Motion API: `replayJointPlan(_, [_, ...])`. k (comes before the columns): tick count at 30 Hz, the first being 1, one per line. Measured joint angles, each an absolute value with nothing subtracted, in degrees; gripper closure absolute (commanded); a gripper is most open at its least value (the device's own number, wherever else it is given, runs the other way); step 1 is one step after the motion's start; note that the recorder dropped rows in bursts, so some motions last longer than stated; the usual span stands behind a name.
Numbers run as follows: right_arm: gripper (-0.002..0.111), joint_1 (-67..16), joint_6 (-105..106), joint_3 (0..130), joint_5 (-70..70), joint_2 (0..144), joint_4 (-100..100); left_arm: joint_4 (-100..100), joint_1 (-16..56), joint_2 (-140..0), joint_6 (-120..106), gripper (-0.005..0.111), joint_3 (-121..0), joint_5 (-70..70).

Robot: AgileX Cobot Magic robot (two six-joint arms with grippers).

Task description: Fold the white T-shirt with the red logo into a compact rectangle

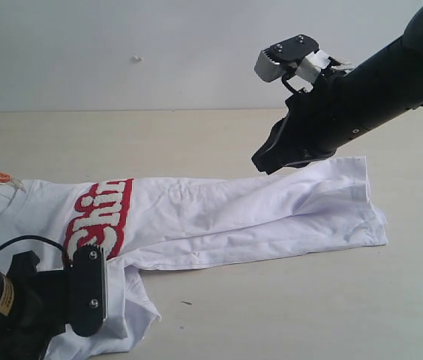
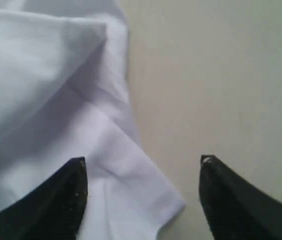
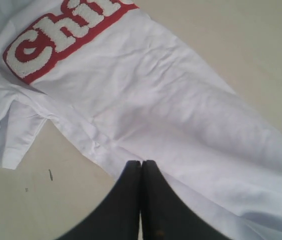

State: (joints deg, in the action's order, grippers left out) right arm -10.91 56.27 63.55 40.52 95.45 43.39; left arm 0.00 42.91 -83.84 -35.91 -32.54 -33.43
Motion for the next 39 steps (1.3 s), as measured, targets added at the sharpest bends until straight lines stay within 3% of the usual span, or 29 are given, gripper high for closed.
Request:
replayJointPlan(7, [0.108,-10.9,56.3,63.6,40.5,95.4,43.4,0.6,42.9,-87.3,-29.2,0.047,-32.3,-30.7])
replayJointPlan(11, [0.108,-10.9,56.3,63.6,40.5,95.4,43.4,-1.0,43.3,-90.1,-28.9,0.055,-32.0,-31.1])
replayJointPlan(18, [0.108,-10.9,56.3,63.6,40.5,95.4,43.4,2.1,43.7,-92.7,-28.9,0.106,-32.0,-28.0])
replayJointPlan(30, [0.108,-10.9,56.3,63.6,40.8,95.4,43.4,3.0,43.7,-92.2,-28.6,0.107,-38.8,-44.0])
replayJointPlan(39, [0.108,-10.9,56.3,63.6,41.5,95.4,43.4,-4.9,43.7,-78.2,-37.0,0.107,-40.5,-48.5])
